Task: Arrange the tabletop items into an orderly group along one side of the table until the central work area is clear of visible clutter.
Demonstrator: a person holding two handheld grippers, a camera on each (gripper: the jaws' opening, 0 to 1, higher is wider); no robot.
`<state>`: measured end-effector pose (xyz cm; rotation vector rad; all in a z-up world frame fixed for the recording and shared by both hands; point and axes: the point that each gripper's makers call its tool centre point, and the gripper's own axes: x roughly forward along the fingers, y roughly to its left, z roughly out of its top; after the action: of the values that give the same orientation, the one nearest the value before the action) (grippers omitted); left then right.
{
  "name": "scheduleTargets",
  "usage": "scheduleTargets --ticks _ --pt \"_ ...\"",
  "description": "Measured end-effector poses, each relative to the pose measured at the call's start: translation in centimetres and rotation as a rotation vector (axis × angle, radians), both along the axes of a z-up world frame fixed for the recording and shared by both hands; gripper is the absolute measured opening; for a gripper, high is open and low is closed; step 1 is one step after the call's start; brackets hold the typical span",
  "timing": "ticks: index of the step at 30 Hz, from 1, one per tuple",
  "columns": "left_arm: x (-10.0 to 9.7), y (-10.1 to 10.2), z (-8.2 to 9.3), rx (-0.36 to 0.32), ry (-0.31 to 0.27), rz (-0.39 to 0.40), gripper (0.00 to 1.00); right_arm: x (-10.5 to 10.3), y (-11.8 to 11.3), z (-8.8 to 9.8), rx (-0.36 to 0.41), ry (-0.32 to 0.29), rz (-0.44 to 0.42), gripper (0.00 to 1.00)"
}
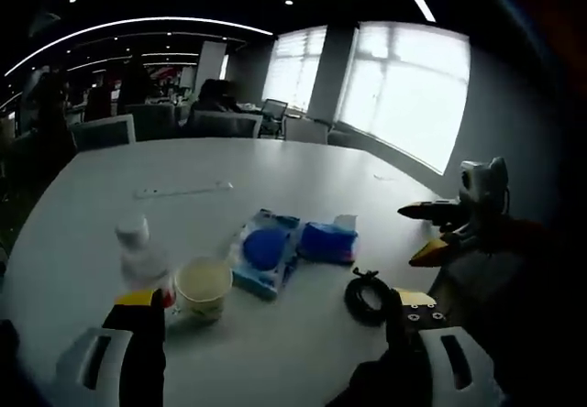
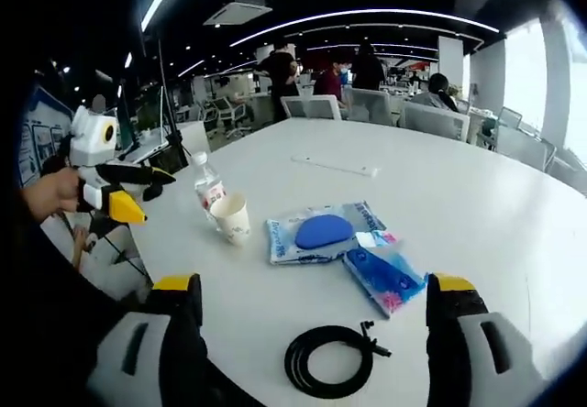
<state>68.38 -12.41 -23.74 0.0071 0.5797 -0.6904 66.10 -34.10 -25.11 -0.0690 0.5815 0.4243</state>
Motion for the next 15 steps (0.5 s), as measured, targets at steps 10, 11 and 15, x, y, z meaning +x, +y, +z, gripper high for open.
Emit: scheduleTargets --ticks 10,11,15 --pt "0.3 -2.6 0.9 -0.002 -0.018 -0.063 1.0 0.3 -0.7 0.3 -0.007 0.004 -0.025 0.97" --pt "0.5 -2.8 1.0 -0.01 -0.02 -0.064 1.0 0.3 -0.9 0.6 -0.001 0.0 -0.031 0.97" --pt "0.9 -3.8 1.3 -0.005 -0.028 -0.096 1.0 0.5 -1.5 0.9 -0.001 -0.003 -0.043 0.97"
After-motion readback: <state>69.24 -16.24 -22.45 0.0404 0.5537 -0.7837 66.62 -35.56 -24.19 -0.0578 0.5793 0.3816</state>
